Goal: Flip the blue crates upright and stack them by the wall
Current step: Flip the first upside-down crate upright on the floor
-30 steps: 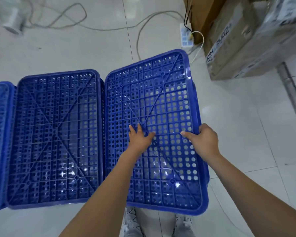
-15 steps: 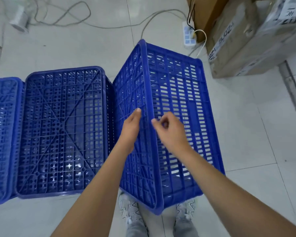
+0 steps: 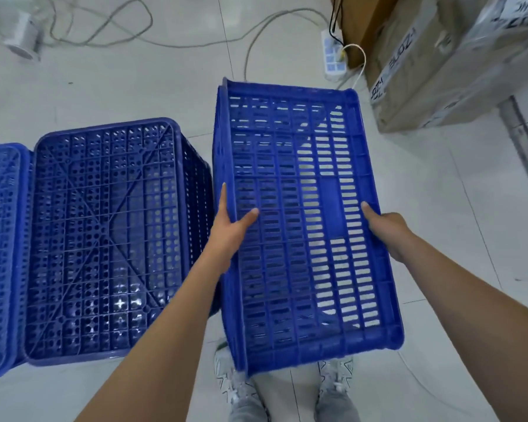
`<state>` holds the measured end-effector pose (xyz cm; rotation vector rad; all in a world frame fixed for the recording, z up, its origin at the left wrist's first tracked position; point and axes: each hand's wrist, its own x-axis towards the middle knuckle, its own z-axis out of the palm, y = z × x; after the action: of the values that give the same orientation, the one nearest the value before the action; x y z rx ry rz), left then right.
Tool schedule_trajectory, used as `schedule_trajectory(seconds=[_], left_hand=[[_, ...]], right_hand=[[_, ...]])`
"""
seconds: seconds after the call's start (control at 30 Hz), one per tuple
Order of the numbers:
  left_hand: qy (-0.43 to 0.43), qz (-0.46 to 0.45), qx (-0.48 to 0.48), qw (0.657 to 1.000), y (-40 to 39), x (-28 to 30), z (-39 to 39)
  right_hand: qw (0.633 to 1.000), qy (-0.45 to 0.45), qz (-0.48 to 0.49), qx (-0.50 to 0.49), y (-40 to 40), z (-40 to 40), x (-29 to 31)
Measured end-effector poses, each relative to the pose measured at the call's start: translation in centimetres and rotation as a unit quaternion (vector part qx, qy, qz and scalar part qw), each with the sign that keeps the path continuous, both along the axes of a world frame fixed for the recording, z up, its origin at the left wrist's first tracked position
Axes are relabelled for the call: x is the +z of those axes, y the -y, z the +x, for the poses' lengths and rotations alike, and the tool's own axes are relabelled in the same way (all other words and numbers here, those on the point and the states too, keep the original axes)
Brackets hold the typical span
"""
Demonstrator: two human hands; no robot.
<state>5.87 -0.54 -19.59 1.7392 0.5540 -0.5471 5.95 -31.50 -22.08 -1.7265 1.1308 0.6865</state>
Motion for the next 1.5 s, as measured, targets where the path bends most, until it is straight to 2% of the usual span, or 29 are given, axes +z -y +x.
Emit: schedule_trajectory(seconds=[0.1,0.2,0.23,0.3,0.33,0.4,0.43,0.53,0.63,0.77,0.93,1.0,1.07,1.13,1.2,1.27,1.37,1.43,1.5], left_hand=[[-0.036,0.052,-0.011,0.998,-1.6,-2.3,0.7],[-0.04,0.184,-0.114,0.975,-0.4,-3.4,0.6],[-0.029,0.248,-0.165,0.954,0.5,-3.7,0.2],[0.019,0.391,-0.262,0.882,2.2,-4.3,-1.3],[0.043,0.436,-0.294,0.849,3.2,-4.4,-2.2],[0.068,0.468,-0.323,0.82,4.4,-5.1,-3.7],[0.068,0.465,-0.328,0.82,4.6,-5.4,-4.1],[0.069,0.415,-0.324,0.848,4.3,-5.8,-3.9],[0.063,0.4,-0.34,0.849,3.7,-5.8,-3.7],[0.012,0.41,-0.352,0.841,3.5,-4.9,-3.1],[-0.074,0.322,-0.345,0.879,1.3,-2.8,-0.9],[-0.136,0.247,-0.284,0.916,0.6,-1.8,0.4],[-0.184,0.135,-0.165,0.96,1.4,-0.2,1.1],[-0.189,0.025,-0.09,0.978,2.8,1.7,0.8],[-0.178,-0.034,-0.084,0.98,3.5,2.2,-0.2],[-0.172,-0.064,-0.071,0.981,3.4,1.1,-1.3],[-0.164,-0.081,0.01,0.983,2.7,-0.4,-2.8],[-0.129,-0.065,0.026,0.989,2.7,-0.4,-3.4],[-0.122,-0.036,0.015,0.992,2.6,-1.1,-3.4]], right_hand=[[0.999,0.031,-0.043,-0.013,-1.7,-0.7,-0.6],[0.99,0.056,-0.124,0.024,-2.8,-1.6,-1.1],[0.988,0.06,-0.138,0.033,-2.9,-1.7,-1.1],[0.989,0.065,-0.126,0.036,-2.6,-2.0,-1.1],[0.991,0.066,-0.109,0.033,-2.4,-2.0,-1.1],[0.995,0.066,-0.072,0.025,-1.9,-2.2,-1.3],[0.996,0.068,-0.059,0.02,-1.8,-2.3,-1.5],[0.996,0.073,-0.048,0.013,-1.8,-2.2,-1.9],[0.995,0.085,-0.058,0.016,-2.0,-2.2,-1.3],[0.981,0.135,-0.122,0.06,-3.2,-2.4,0.3],[0.954,0.197,-0.202,0.104,-7.2,-2.3,3.6],[0.944,0.207,-0.229,0.113,-9.2,-2.3,4.6],[0.935,0.196,-0.259,0.142,-11.3,-2.4,5.3],[0.926,0.184,-0.278,0.176,-13.2,-2.7,5.6],[0.924,0.201,-0.264,0.19,-15.0,-3.0,5.6],[0.922,0.235,-0.233,0.199,-16.4,-3.2,4.9],[0.916,0.27,-0.168,0.245,-17.8,-3.9,3.1],[0.918,0.295,-0.132,0.229,-17.5,-4.4,2.1],[0.92,0.299,-0.149,0.205,-15.9,-4.9,0.6]])
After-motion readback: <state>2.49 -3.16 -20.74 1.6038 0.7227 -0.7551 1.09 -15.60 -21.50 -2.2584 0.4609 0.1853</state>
